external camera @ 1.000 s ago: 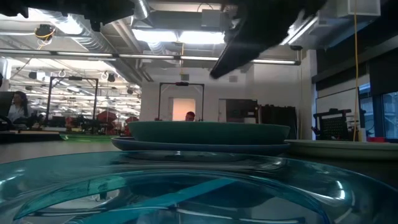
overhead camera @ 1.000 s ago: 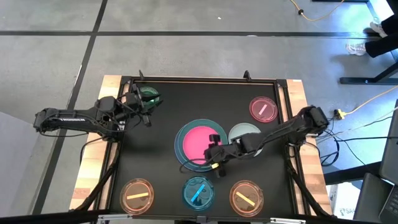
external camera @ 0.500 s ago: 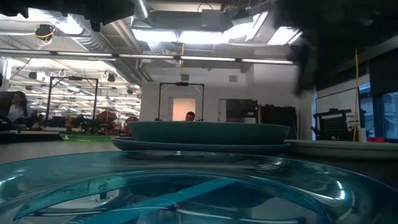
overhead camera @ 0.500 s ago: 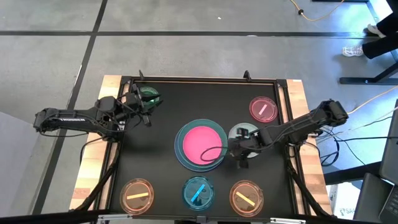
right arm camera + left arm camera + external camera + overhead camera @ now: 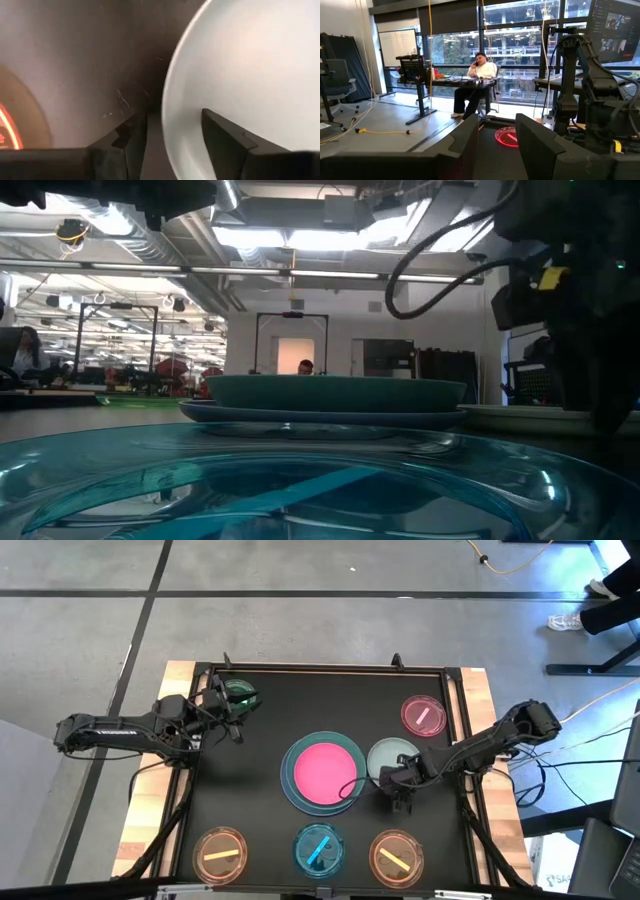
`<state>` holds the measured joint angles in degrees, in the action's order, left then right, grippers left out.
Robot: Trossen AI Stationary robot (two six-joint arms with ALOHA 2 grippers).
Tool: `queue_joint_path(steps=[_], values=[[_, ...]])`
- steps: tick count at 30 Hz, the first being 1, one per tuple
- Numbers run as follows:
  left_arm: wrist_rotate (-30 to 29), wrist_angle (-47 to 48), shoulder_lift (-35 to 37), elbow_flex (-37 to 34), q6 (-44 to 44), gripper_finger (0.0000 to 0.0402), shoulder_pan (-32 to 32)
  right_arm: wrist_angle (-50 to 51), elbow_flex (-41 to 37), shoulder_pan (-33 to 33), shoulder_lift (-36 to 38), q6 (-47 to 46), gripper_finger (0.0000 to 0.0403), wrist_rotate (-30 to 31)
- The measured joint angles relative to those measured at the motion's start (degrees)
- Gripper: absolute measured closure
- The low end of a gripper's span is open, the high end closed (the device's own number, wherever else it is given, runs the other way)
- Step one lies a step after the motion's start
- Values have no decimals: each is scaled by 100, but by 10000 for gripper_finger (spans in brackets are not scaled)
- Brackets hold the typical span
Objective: Stack plastic plates
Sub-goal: Stack the gray plate on top of the pink plate
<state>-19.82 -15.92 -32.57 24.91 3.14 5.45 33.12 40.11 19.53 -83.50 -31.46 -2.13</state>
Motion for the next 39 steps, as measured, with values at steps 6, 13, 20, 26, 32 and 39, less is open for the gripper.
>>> queue_joint_path(steps=[6, 13, 20, 26, 32, 39], values=[[1, 0, 2, 0, 0, 278, 0, -55, -28, 0, 2, 22, 320, 4], [0, 0, 2, 0, 0, 278, -1, 130, 99, 0, -4, 306, 387, 41], [-1, 0, 2, 0, 2, 278, 0, 1380, 1175, 0, -7, 510, 397, 550], [1, 0, 2, 0, 0, 278, -2, 1731, 2159, -2, -4, 875, 393, 1240], [0, 0, 2, 0, 1, 278, 0, 424, 2348, -7, -2, 1705, 397, 1456], [0, 0, 0, 0, 0, 278, 0, -1641, 1832, -4, -2, 2579, 401, 1158]])
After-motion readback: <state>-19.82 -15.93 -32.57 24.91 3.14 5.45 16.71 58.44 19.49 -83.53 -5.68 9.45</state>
